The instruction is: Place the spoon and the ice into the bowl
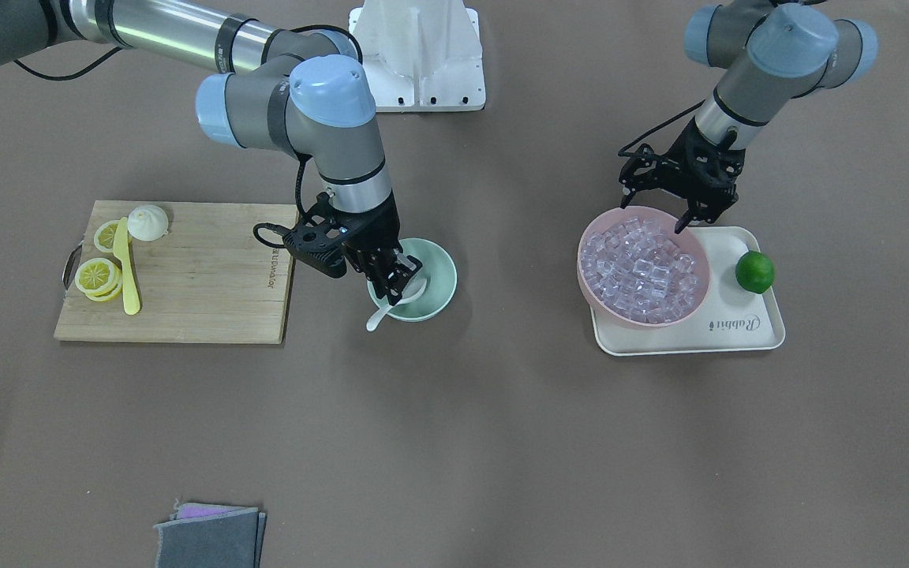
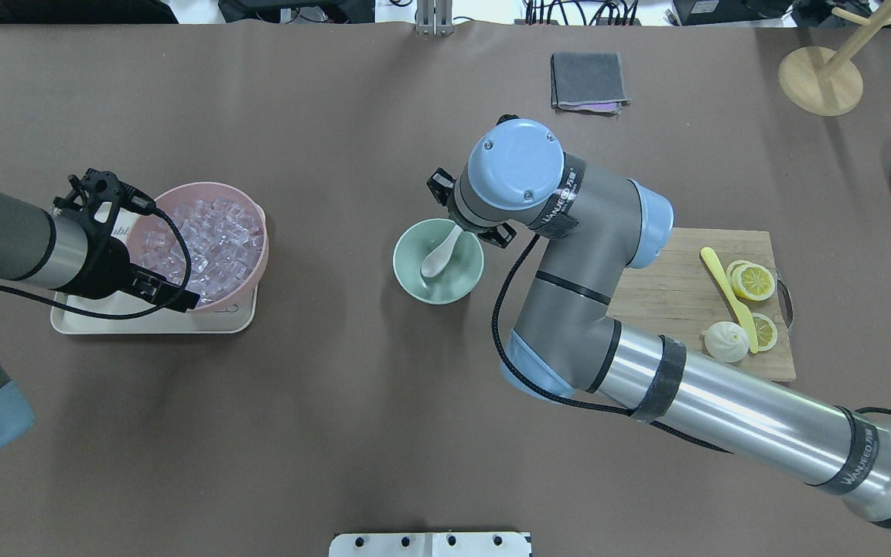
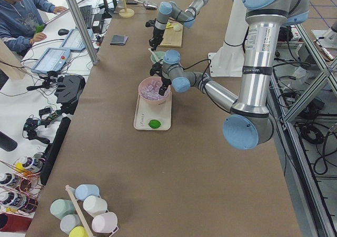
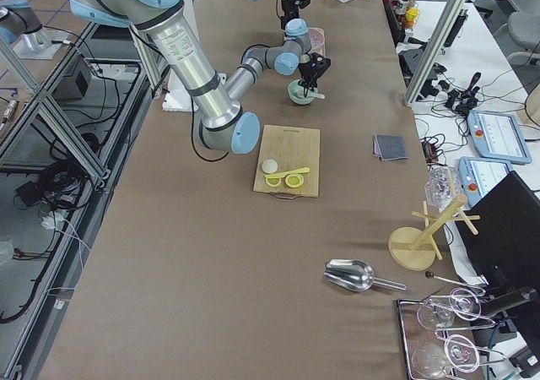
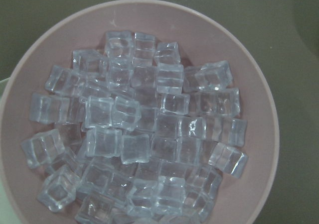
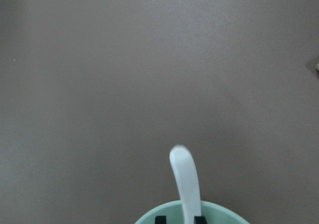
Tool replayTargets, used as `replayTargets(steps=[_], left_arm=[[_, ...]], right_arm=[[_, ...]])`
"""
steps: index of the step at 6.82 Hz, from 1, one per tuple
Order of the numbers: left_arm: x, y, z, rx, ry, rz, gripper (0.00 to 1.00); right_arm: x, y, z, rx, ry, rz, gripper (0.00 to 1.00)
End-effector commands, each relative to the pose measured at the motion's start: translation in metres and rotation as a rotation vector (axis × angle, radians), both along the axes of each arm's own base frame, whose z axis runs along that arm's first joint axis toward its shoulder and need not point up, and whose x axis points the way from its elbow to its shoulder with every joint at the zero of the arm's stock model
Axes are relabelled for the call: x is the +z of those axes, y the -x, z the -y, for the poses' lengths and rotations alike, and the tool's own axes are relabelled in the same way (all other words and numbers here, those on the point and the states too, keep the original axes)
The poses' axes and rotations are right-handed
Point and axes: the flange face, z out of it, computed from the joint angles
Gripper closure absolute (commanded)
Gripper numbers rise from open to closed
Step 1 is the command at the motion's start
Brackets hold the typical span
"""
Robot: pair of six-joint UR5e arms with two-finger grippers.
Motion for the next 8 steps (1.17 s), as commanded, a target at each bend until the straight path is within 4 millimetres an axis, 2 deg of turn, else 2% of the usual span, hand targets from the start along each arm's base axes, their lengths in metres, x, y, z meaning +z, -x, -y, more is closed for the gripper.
replayTargets(steps=[1,3,4,5,6,8], left_arm=[[0.007,-0.004,0.003,0.002,0.007,0.012,0.10],[0.009,-0.009,0.007,0.004,0.012,0.015,0.14],[0.010,-0.009,0.007,0.004,0.014,0.017,0.19],[0.014,-0.008,0.006,0.003,0.019,0.024,0.20],[0.017,-0.006,0.005,0.002,0.022,0.027,0.25],[0.021,-0.009,0.004,0.004,0.032,0.031,0.34]], right_arm=[[-0.001,-0.031,0.016,-0.047,0.010,0.017,0.00],[0.007,-0.035,0.018,-0.051,0.004,0.006,0.00],[0.010,-0.046,0.010,-0.053,-0.002,0.015,0.00],[0.017,-0.068,0.001,-0.069,-0.008,0.010,0.00],[0.017,-0.081,-0.005,-0.089,-0.012,-0.004,0.00],[0.018,-0.081,-0.006,-0.089,-0.010,-0.006,0.00]])
